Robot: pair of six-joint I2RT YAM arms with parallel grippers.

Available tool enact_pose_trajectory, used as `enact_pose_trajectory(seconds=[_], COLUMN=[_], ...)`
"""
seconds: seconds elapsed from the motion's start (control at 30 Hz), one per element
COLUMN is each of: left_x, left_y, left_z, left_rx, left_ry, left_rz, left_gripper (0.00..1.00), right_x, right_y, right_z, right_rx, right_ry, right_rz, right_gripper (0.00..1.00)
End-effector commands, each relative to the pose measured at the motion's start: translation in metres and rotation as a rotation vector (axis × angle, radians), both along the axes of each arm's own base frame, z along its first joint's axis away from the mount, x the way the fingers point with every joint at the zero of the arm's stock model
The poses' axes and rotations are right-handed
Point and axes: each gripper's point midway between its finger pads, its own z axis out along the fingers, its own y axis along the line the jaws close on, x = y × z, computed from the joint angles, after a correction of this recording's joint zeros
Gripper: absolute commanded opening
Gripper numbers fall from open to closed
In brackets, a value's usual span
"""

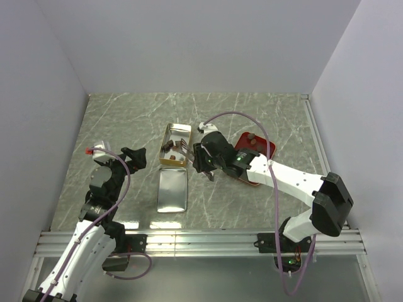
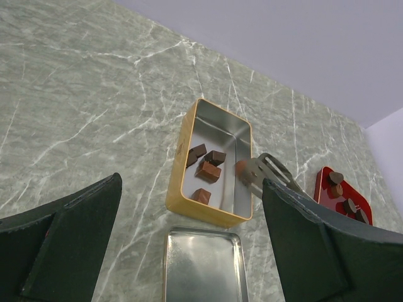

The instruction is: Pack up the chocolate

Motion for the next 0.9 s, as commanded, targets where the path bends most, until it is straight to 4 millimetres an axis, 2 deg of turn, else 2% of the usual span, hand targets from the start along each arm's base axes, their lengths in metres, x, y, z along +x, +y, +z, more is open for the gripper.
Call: enact_pose_trajectory(seconds=[0.0, 0.13, 0.33, 0.43, 0.57, 0.6, 0.67, 0.7, 0.77, 0.8, 0.87], left_x=[0.001, 0.000, 0.000, 0.000, 0.000, 0.000, -0.001, -0.001, -0.001, -0.001, -0.002], left_y=[-0.001, -0.001, -0.001, -0.002, -0.001, -0.001, -0.002, -0.002, -0.002, -0.002, -0.003], left_z=[0.007, 0.007, 0.008, 0.008, 0.009, 0.009, 0.008, 0.009, 0.010, 0.010, 0.010], left_rx=[-0.003, -0.004, -0.004, -0.005, -0.005, -0.005, -0.006, -0.006, -0.007, -0.008, -0.009], left_ry=[-0.025, -0.026, -0.028, -0.029, -0.032, -0.032, -0.032, -0.035, -0.038, -0.039, -0.044], left_rz=[-0.003, -0.003, -0.004, -0.006, -0.006, -0.006, -0.007, -0.007, -0.012, -0.014, -0.017], left_gripper=[0.99, 0.99, 1.00, 0.99, 0.99, 1.00, 0.99, 0.99, 0.99, 1.00, 0.99], right_x=[0.010, 0.009, 0.007, 0.007, 0.001, 0.000, -0.004, -0.005, -0.007, -0.006, -0.009], right_y=[0.016, 0.016, 0.011, 0.002, -0.019, -0.026, -0.043, -0.050, -0.072, -0.083, -0.101], right_z=[0.032, 0.034, 0.036, 0.039, 0.034, 0.040, 0.034, 0.040, 0.031, 0.036, 0.025], right_rx=[0.074, 0.073, 0.067, 0.061, 0.025, 0.031, -0.005, 0.002, -0.045, -0.035, -0.052], right_ry=[-0.069, -0.073, -0.084, -0.092, -0.095, -0.106, -0.105, -0.118, -0.120, -0.132, -0.118], right_rz=[0.009, 0.008, -0.004, -0.031, -0.078, -0.093, -0.135, -0.155, -0.205, -0.236, -0.274], right_gripper=[0.45, 0.48, 0.46, 0.45, 0.45, 0.45, 0.45, 0.45, 0.45, 0.45, 0.45])
